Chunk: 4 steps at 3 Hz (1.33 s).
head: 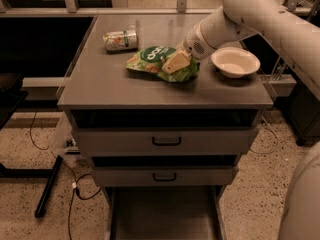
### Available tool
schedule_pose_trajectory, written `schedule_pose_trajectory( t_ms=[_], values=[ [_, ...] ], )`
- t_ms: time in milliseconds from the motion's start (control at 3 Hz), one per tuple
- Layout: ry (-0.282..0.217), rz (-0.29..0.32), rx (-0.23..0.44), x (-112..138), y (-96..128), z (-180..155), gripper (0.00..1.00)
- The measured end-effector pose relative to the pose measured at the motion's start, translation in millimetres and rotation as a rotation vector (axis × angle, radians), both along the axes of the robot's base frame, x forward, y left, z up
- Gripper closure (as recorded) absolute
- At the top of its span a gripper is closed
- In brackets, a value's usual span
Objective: Place green rice chip bag into bottom drawer
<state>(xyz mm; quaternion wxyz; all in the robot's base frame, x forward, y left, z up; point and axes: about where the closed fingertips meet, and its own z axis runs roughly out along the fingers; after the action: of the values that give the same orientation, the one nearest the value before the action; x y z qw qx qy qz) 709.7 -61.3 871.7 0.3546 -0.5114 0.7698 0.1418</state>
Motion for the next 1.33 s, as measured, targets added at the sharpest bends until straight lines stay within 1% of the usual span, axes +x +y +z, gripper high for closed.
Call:
schedule_pose_trajectory(
  t_ms=[333,667,1000,1333],
  values=[
    [0.000,0.000,0.000,0.0,0.1,-0.1,0.88],
    [0.000,0.000,0.000,0.0,0.1,-0.1,1.00],
    [0.000,0.001,-0.001,-0.1,0.6,-0.5,1.00],
    [-0.031,0.025,-0.025,-11.8,1.5,3.9,1.00]
  ],
)
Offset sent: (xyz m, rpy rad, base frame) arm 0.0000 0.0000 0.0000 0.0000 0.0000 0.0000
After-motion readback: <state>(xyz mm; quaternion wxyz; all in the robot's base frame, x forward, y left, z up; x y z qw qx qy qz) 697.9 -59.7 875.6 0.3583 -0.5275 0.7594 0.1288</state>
